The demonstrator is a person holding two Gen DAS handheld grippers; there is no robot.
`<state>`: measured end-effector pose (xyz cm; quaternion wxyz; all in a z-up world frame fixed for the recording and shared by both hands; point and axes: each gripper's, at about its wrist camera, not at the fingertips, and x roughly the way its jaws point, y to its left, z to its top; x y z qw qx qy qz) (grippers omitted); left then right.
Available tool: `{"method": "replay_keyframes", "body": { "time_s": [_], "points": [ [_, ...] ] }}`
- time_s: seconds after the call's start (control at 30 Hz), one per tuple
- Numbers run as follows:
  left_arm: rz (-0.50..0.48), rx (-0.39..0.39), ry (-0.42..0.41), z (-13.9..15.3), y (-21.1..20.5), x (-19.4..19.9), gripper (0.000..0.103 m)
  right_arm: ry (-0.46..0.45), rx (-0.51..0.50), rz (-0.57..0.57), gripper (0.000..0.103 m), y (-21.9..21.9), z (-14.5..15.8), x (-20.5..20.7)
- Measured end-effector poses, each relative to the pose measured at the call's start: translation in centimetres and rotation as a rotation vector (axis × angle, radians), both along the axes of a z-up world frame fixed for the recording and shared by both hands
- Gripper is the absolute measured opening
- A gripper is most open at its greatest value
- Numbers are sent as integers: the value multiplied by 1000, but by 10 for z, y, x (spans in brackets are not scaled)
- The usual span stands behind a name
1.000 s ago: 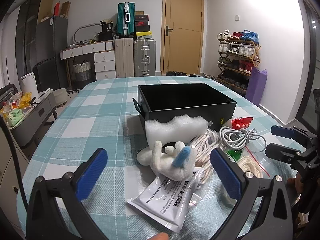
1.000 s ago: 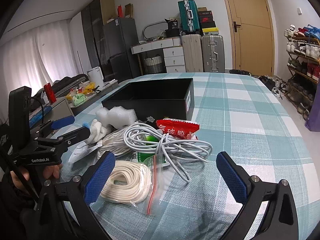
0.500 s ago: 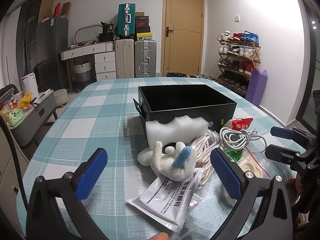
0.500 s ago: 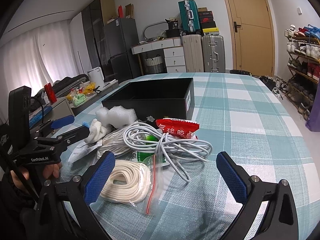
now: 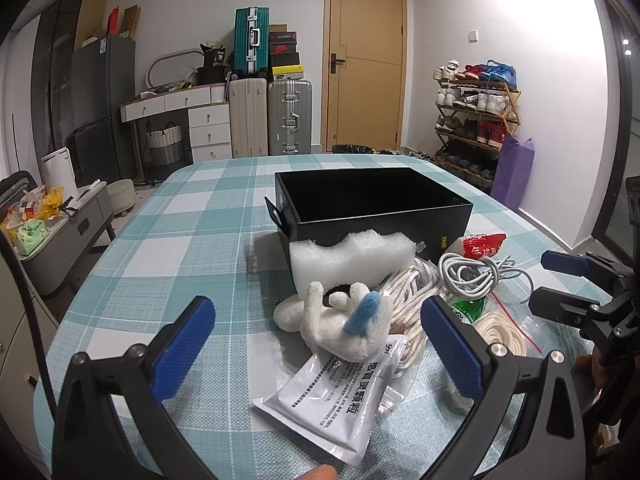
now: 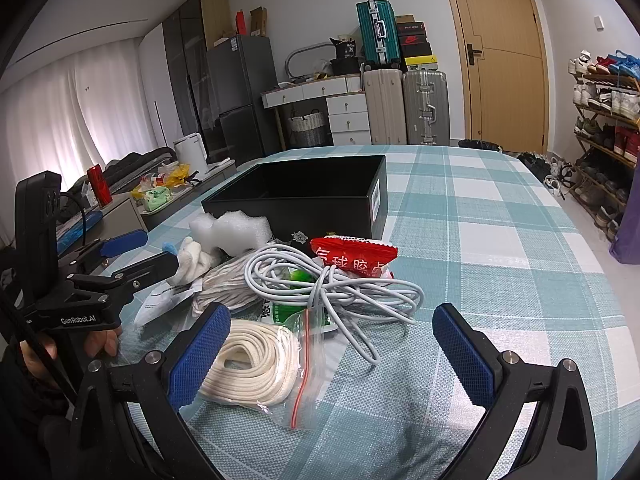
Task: Organize soft objects
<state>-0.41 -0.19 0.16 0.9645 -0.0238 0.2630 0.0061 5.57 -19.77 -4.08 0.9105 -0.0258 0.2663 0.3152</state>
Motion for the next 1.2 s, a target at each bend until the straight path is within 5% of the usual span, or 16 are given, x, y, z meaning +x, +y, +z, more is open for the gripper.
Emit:
{"method": "replay_keyframes", "body": {
  "time_s": [1.2],
  "points": [
    [22, -20, -14, 8, 11, 1, 103, -48, -51, 41, 103, 3, 10, -5]
  ]
}}
